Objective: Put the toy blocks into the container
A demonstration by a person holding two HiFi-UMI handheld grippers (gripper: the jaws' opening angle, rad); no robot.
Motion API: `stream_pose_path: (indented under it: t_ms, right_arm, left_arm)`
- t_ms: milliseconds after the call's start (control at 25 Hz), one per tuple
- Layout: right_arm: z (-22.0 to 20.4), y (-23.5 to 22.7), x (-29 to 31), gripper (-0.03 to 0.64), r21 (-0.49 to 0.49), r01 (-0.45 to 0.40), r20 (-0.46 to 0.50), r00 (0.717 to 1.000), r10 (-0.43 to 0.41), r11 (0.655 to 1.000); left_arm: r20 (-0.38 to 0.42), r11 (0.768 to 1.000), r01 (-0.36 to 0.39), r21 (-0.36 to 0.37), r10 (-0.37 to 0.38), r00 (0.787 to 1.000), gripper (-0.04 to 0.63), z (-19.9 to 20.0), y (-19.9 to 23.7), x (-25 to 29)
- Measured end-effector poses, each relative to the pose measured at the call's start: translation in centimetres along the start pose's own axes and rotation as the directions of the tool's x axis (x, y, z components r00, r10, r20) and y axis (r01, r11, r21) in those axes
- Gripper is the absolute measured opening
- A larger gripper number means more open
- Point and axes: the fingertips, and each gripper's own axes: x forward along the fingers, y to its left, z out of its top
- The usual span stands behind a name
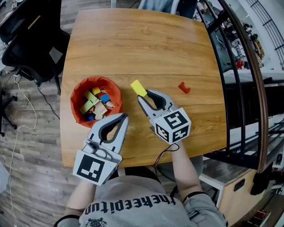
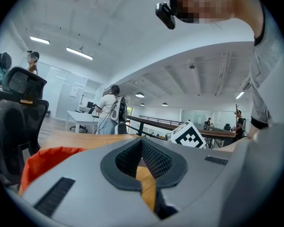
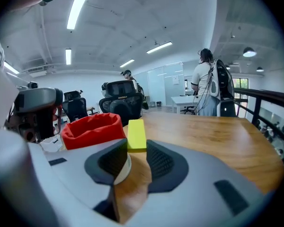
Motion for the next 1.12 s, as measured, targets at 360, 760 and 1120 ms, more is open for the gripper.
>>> stream_pose_path:
  t_ms: [360, 760, 1120]
  right_arm:
    - [2.8, 3.1, -0.8, 0.132, -0.047, -0.01, 0.056, 0.998, 0.012, 0.999]
    - [5.0, 7.6, 0.6, 0.133, -0.116, -0.085, 0.077, 0.993, 0.094, 0.99]
    - [5.6, 10.7, 2.3, 0.133, -0.154, -0.162, 0.067, 0.982, 0.174, 0.975]
  left_arm:
    - [0.035, 1.0, -0.003, 0.015, 0.002, 0.999, 0.014, 0.8, 0.2, -2.4]
    - [0.069, 0.996, -0.091, 0.013, 0.09, 0.994, 0.014, 1.3, 1.9, -6.4]
    - [0.091, 0.984, -0.175, 0.009, 0.174, 0.981, 0.014, 1.5, 3.1, -9.1]
